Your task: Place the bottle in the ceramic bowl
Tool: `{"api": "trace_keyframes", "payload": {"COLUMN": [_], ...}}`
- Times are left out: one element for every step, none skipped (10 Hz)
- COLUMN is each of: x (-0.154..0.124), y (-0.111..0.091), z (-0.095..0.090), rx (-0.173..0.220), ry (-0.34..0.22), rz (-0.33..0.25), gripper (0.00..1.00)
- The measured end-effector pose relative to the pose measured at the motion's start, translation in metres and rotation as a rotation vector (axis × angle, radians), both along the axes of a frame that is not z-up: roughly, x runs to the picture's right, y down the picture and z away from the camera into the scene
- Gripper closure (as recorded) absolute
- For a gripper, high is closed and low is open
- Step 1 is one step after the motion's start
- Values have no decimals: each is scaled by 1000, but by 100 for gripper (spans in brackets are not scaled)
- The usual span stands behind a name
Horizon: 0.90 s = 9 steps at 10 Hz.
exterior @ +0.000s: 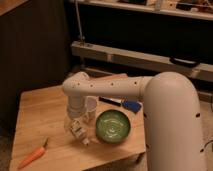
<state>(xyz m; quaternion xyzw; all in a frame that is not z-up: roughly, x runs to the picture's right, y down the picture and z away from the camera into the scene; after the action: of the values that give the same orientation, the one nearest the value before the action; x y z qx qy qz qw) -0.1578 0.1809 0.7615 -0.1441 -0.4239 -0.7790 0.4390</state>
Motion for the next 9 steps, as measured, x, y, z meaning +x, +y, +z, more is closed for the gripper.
{"api": "trace_keyframes", "payload": {"x": [-1,-2,-3,-3,-4,-5,-7,-9,-9], "y": [1,2,3,4,5,6,7,9,10], "z": [2,4,5,7,9,11,12,14,17], "rx": [0,0,-1,-2,-2,-4,-5,-9,-11], "ry": [-1,-3,-5,-5,-6,-6,-6,-6,-4], "rz": [0,2,7,12,15,14,12,11,12], "gripper": [30,30,30,30,30,30,30,30,30]}}
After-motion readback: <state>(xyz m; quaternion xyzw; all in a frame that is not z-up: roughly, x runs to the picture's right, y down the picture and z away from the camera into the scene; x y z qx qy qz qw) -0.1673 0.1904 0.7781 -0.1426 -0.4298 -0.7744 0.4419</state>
